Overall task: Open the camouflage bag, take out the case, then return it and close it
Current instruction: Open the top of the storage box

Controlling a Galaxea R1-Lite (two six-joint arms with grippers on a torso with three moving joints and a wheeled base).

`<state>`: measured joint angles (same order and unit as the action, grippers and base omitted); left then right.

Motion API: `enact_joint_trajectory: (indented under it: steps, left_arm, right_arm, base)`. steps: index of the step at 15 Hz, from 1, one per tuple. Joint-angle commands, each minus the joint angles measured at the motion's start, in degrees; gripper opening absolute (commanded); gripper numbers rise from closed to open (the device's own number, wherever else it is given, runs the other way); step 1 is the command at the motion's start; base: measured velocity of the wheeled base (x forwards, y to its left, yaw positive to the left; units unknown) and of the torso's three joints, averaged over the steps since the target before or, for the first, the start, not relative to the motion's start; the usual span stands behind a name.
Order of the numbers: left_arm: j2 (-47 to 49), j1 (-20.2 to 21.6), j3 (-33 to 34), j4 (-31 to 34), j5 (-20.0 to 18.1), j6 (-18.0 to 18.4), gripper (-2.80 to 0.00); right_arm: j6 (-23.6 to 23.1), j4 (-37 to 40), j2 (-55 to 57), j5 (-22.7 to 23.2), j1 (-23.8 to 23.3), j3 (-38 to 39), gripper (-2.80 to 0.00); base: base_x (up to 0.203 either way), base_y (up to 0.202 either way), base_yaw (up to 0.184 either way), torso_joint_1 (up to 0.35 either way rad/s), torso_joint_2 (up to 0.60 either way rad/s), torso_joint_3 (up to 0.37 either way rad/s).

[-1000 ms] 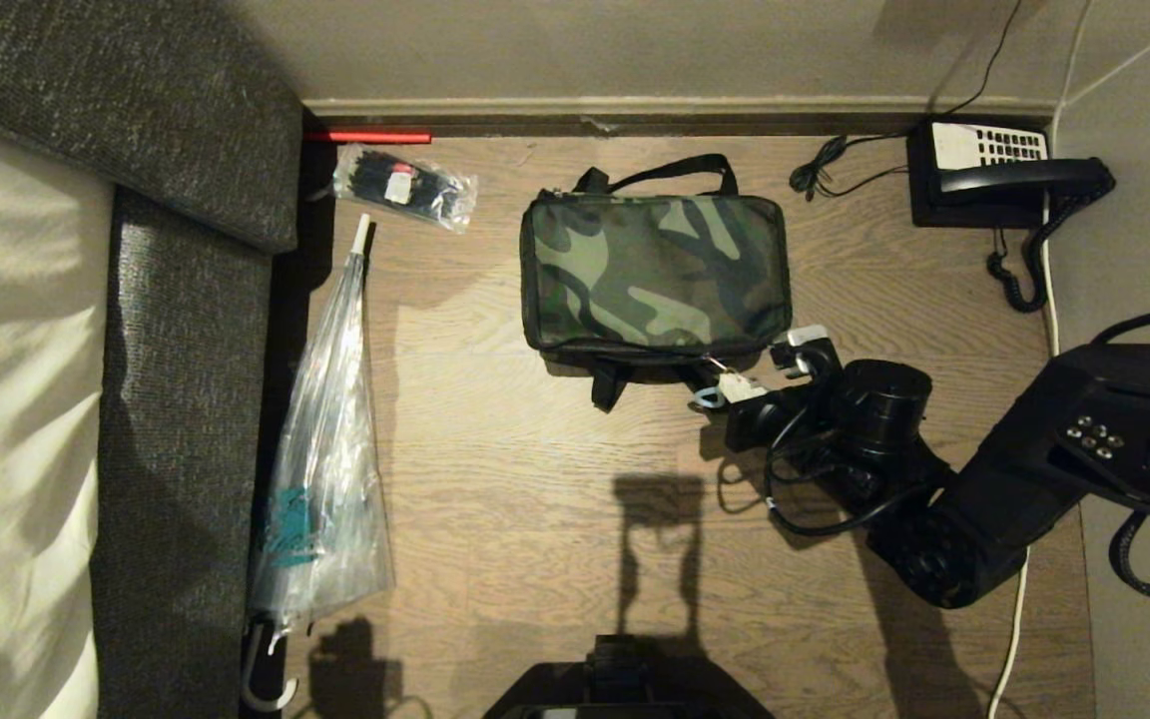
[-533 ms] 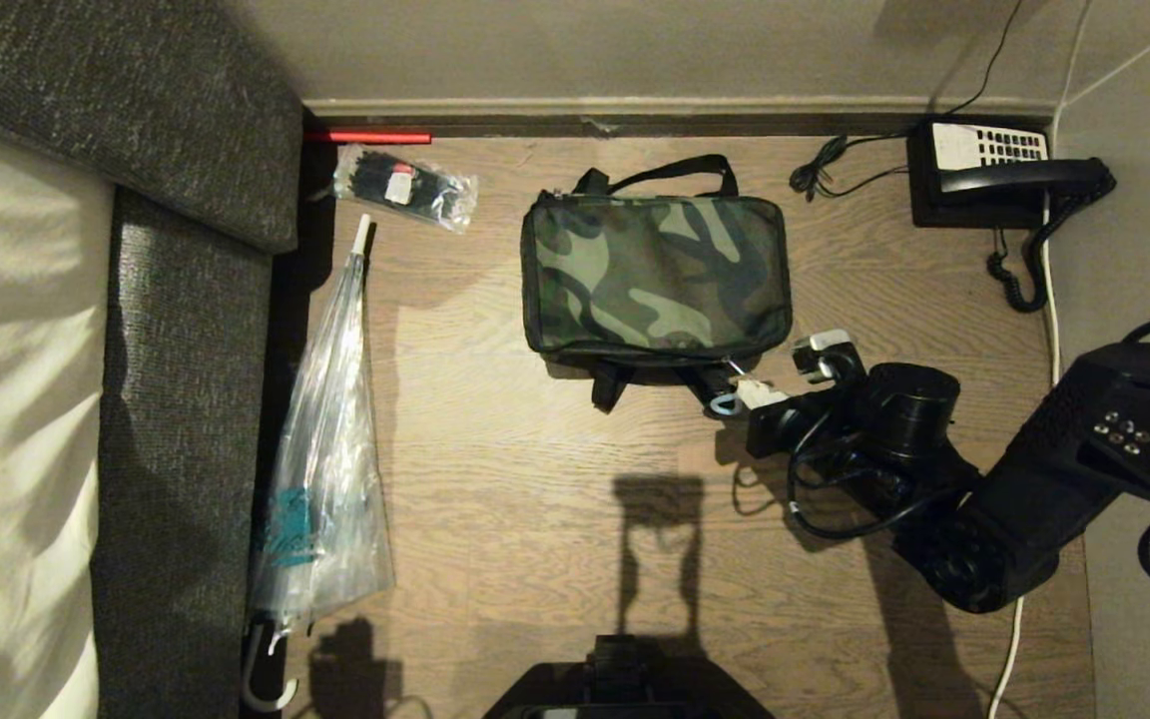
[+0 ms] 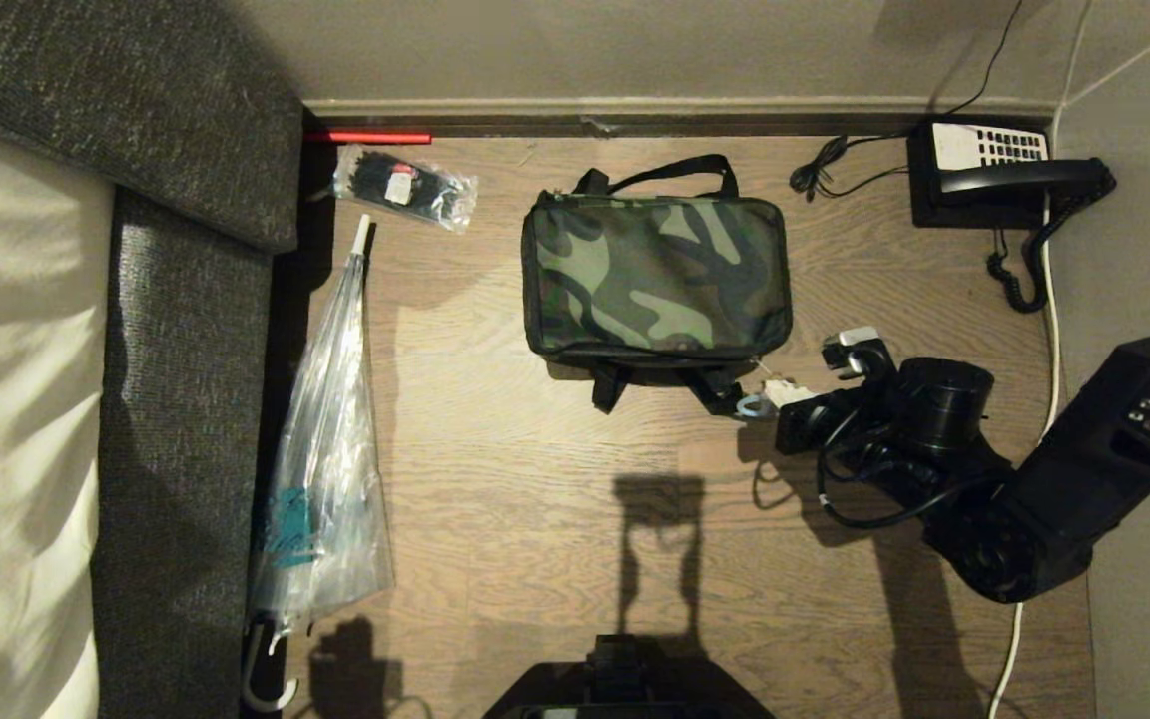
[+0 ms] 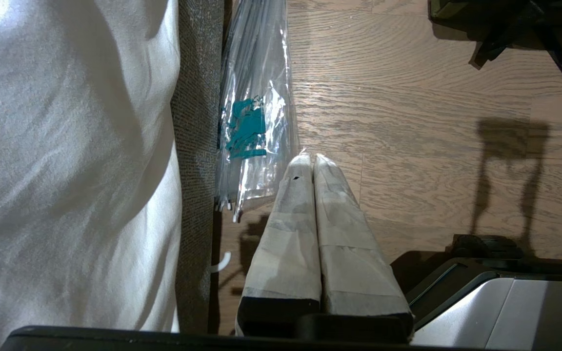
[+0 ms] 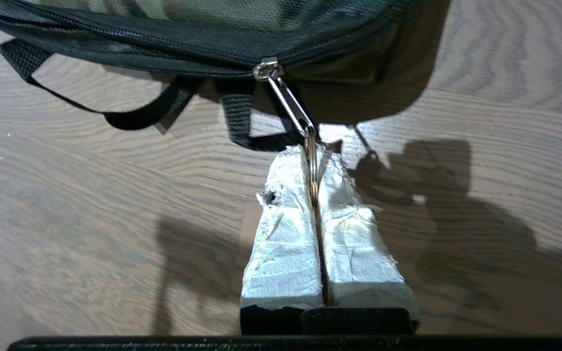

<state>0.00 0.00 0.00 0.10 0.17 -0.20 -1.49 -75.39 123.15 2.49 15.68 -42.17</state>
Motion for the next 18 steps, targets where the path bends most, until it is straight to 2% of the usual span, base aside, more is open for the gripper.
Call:
enact_joint_trajectory:
  steps: [1, 18]
  left_arm:
    - [0.0, 0.0, 0.09, -0.02, 0.0, 0.02, -2.8]
    - [0.0, 0.0, 0.09, -0.02, 0.0, 0.02, -2.8]
  right_arm:
    - [-0.2, -0.46, -0.45, 0.99, -1.2, 0.79, -2.8]
    - [-0.82, 3.51, -1.96, 3.99, -6.81, 0.16, -2.8]
  base:
    - [0.0, 0.0, 0.0, 0.0, 0.0, 0.0]
    - [0.0, 0.0, 0.0, 0.0, 0.0, 0.0]
